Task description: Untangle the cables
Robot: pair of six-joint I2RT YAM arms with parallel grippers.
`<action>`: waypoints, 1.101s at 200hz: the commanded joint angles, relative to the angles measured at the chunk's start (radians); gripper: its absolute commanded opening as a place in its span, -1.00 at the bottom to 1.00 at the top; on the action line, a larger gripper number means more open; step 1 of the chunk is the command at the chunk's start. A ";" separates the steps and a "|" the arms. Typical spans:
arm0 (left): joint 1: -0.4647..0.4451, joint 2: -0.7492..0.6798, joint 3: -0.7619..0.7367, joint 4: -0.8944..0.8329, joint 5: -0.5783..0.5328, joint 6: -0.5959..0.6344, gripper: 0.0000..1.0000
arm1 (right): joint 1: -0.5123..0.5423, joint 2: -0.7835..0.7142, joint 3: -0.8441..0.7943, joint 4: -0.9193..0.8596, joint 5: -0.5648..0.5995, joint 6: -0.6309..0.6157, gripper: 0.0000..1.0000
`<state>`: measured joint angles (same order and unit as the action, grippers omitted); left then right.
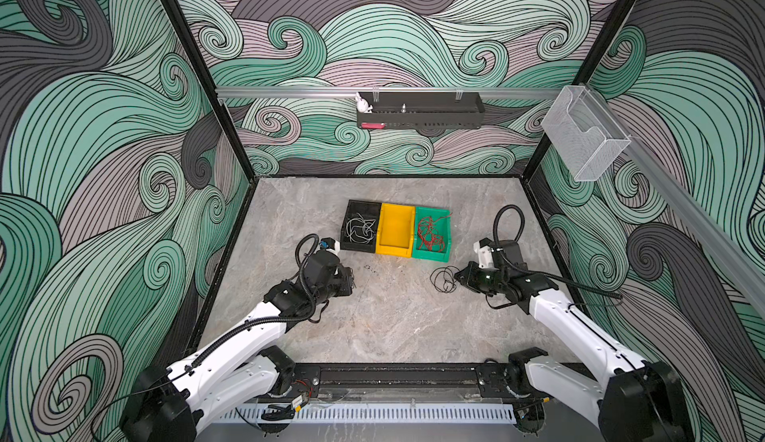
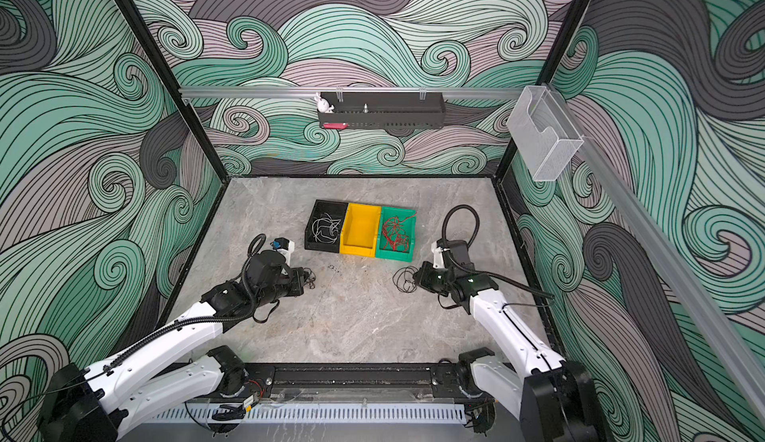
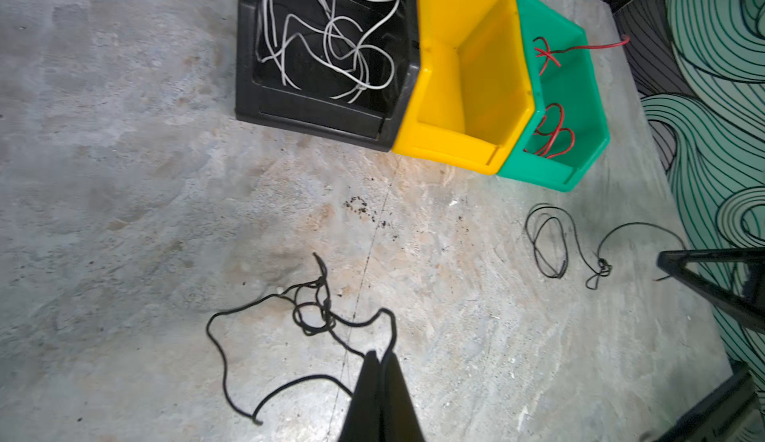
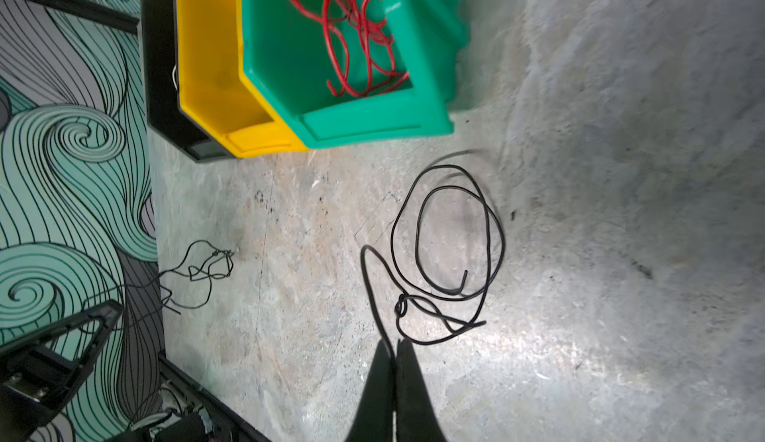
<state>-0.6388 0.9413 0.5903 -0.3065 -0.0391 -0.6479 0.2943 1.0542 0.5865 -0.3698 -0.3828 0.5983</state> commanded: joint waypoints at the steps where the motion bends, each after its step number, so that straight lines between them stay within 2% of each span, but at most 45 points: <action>1: -0.029 0.018 0.040 0.033 0.049 -0.022 -1.00 | 0.068 0.030 0.046 -0.045 -0.010 -0.027 -0.90; 57: -0.040 0.052 0.003 0.055 0.040 -0.042 -0.96 | 0.160 0.122 0.050 -0.014 0.035 -0.048 -0.78; 74: -0.040 0.053 -0.005 0.055 0.041 -0.044 -0.94 | 0.174 0.134 0.053 -0.019 0.060 -0.064 -0.57; 104: -0.040 0.043 -0.014 0.057 0.033 -0.044 -0.95 | 0.196 0.147 0.055 -0.023 0.116 -0.096 -0.32; 169: -0.041 0.044 -0.041 0.024 0.008 -0.065 -0.89 | 0.263 0.291 0.086 0.005 0.194 -0.143 -0.02; 220: -0.041 0.005 -0.073 0.020 -0.002 -0.081 -0.88 | 0.326 0.398 0.120 0.043 0.280 -0.151 0.00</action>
<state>-0.6758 0.9764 0.5205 -0.2703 -0.0174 -0.7105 0.5892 1.4292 0.6731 -0.3504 -0.1764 0.4660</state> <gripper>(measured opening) 0.057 0.505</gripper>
